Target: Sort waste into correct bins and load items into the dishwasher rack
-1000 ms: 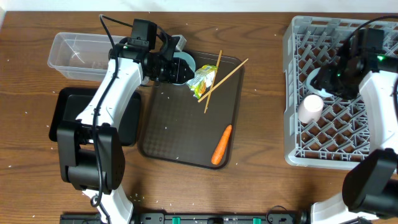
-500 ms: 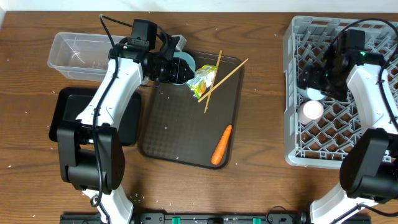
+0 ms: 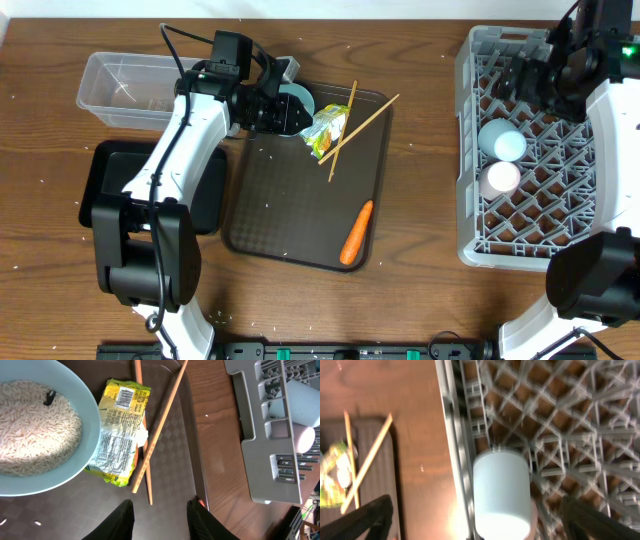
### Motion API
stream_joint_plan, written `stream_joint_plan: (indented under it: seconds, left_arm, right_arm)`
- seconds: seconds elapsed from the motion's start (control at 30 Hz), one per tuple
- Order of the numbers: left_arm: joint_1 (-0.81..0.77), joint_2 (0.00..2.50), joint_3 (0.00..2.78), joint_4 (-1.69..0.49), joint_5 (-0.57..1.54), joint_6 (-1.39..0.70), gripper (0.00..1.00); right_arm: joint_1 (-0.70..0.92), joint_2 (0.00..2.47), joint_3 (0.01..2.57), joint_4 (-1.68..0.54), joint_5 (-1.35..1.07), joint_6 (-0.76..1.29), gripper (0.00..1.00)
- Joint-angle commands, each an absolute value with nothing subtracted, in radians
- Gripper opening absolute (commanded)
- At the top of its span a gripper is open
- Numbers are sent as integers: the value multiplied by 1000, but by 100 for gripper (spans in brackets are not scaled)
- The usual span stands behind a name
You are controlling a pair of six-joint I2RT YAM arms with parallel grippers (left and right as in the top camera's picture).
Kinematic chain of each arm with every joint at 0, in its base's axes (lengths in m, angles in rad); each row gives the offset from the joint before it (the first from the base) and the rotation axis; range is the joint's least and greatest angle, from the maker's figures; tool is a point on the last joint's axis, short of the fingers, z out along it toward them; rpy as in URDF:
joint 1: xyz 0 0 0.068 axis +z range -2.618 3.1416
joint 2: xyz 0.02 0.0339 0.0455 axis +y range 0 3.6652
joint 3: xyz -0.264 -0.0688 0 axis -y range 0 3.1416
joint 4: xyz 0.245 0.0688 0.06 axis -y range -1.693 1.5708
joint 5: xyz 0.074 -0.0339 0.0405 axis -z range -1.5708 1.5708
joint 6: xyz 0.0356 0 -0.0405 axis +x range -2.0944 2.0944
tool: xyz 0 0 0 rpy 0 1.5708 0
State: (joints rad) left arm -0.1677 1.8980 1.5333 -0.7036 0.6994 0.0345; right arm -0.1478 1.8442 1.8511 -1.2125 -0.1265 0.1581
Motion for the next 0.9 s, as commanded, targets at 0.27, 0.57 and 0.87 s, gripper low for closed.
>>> stream_joint_plan:
  seconds: [0.27, 0.57, 0.87]
  left_arm:
    - [-170, 1891, 1526, -707, 687, 48, 36]
    - [-170, 1891, 1522, -707, 687, 48, 36]
    - [-170, 1891, 1522, -707, 687, 49, 36]
  right_arm:
    - [-115, 1844, 1743, -1369, -118, 58, 8]
    - [-119, 1844, 1616, -1197, -67, 87, 11]
    - [-119, 1844, 1616, -997, 0, 101, 37]
